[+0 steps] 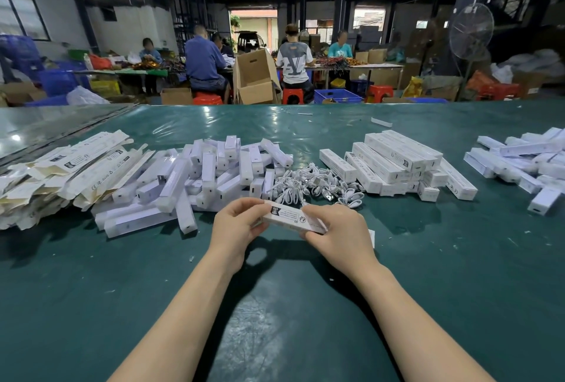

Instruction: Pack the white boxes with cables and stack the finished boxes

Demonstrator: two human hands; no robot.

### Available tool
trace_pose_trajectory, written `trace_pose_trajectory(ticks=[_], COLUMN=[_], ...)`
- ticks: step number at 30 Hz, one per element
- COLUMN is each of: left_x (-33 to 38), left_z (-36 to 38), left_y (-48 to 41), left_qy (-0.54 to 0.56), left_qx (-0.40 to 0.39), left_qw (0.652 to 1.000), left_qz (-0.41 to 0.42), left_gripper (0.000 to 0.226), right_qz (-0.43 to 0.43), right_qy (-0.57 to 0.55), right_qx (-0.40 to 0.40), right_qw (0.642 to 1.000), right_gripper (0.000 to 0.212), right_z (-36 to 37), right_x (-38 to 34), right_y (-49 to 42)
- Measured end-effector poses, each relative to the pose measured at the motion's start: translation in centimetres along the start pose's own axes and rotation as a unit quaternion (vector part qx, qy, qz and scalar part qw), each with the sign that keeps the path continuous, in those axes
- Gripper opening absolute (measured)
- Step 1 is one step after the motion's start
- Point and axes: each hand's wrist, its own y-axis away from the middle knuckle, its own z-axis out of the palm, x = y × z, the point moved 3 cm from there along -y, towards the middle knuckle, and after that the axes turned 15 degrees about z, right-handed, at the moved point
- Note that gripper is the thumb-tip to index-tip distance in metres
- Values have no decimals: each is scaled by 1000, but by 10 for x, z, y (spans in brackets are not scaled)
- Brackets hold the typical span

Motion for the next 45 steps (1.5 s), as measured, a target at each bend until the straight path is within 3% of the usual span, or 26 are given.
trace_pose_trajectory(ticks=[3, 6, 9, 15, 20, 24, 31, 35, 39, 42, 45], left_x=[0, 2, 1, 4, 1, -3, 0, -5, -5, -4, -7], left_z=[1, 0, 8, 26, 22, 25, 19, 23, 17, 2, 1], left_y=[-1, 0, 4, 15, 14, 15, 14, 16, 12, 4, 2], left_qy=[69, 55, -18, -209, -77, -31, -214, -68, 41, 69, 66], left_qx=[14, 20, 37, -19, -2, 13, 12, 2, 97, 152, 139], left_qw=[997, 998, 998, 960, 992, 996, 958, 993, 991, 983, 987], left_qz=[-34, -14, 40, 184, 103, 88, 189, 100, 82, 72, 56], left_gripper=[19, 17, 9, 25, 20, 25, 28, 23, 24, 19, 12], right_qz=[8, 6, 8, 35, 13, 12, -1, -6, -12, 25, 70], right_qy=[-21, -21, -13, -8, -3, -7, 7, 24, 5, 118, 180], right_qx=[6, 12, 31, 72, 65, 64, 67, 59, -8, -7, 13], right_qw=[1000, 1000, 999, 997, 998, 998, 998, 998, 1000, 993, 981], right_gripper=[29, 30, 23, 22, 23, 23, 19, 18, 32, 24, 27], right_z=[-2, -1, -1, -4, -1, 0, 0, 0, 1, 0, -2], right_x=[-1, -2, -1, 4, 0, -1, -1, -1, 4, 16, 25], right_y=[0, -1, -2, -5, -3, -3, 0, -2, -7, -11, -14])
